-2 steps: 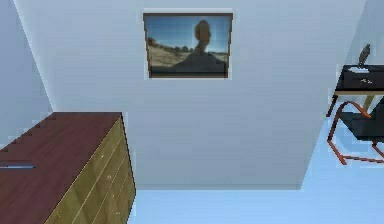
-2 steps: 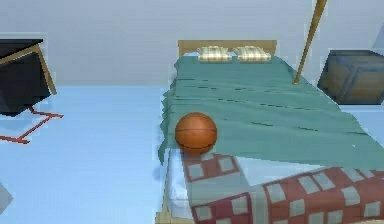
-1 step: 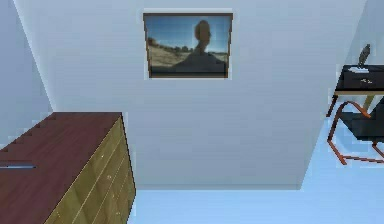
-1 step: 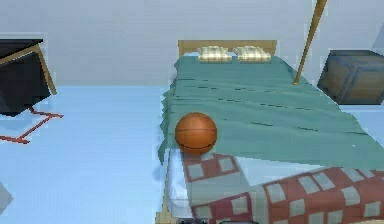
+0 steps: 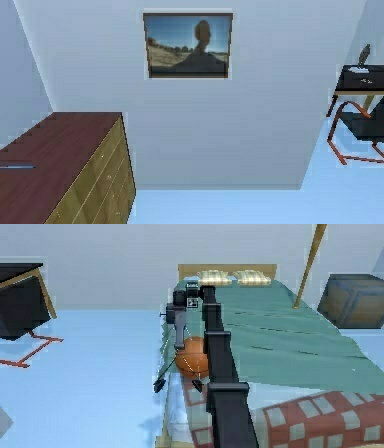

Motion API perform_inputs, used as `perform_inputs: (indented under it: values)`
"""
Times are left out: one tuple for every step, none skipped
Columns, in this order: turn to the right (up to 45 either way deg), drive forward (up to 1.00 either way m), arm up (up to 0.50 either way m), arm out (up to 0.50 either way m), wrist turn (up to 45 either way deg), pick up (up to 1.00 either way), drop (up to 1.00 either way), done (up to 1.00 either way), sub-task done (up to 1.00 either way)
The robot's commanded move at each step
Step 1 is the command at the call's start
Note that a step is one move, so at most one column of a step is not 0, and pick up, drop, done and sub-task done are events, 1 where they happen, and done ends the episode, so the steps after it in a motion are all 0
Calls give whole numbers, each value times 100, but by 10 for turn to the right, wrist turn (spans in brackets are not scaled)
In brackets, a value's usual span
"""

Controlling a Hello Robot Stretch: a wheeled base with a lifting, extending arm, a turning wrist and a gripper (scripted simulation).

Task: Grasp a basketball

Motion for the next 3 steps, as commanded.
perform_inputs:
  values:
    - [0,0,0,0,450,0,0,0,0]
    - [0,0,0,0,450,0,0,0,0]
    - [0,0,0,0,450,0,0,0,0]
